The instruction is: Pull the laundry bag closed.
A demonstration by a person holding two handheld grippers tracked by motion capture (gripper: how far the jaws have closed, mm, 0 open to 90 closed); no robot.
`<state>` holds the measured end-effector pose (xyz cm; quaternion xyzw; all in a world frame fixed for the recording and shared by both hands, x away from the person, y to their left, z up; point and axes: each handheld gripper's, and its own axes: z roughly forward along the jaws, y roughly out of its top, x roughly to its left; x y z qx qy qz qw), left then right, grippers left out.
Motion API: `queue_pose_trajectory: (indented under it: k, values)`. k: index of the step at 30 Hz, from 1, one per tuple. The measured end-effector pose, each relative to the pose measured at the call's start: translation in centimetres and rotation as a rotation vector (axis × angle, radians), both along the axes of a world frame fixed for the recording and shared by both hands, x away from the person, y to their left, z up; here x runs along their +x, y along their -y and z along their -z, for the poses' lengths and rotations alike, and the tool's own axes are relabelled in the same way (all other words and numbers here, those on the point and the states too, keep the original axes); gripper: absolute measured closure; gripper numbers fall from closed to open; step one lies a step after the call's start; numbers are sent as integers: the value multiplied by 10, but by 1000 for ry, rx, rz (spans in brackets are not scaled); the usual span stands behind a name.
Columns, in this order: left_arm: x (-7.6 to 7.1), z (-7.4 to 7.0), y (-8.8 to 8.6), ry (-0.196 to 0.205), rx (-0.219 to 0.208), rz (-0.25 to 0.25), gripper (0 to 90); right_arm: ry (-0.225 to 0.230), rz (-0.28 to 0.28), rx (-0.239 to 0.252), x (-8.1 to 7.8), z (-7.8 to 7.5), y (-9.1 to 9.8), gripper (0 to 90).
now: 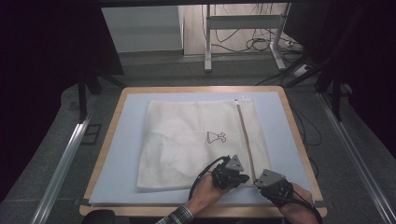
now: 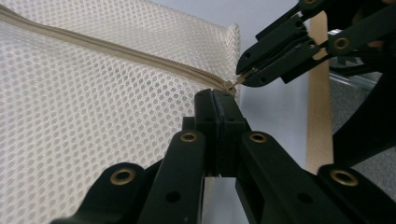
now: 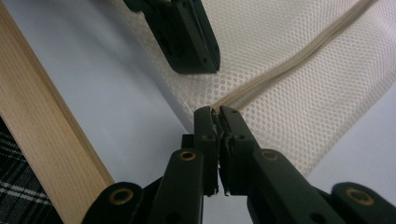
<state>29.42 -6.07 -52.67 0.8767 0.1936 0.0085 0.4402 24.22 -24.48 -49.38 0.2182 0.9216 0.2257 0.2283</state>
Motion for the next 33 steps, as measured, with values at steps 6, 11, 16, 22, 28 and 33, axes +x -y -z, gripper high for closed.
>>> queue_pose_trajectory:
  k: [6,11,16,22,28,33]
  values:
    - [1,4,7,-1,8,-2,896,-2,-3,-1,0,1,0,851]
    - [1,10,10,-8,24,0,896,-6,-5,-5,1,2,-1,849]
    - [1,11,8,-18,17,-3,898,-7,-6,-10,1,3,-1,849]
    - [-4,10,10,43,51,1,899,2,-11,-26,5,4,-2,847]
    - [-5,11,10,38,42,-4,899,14,-7,-43,11,5,-3,852]
    - [-4,11,10,29,35,-6,900,32,-4,-62,17,5,-3,860]
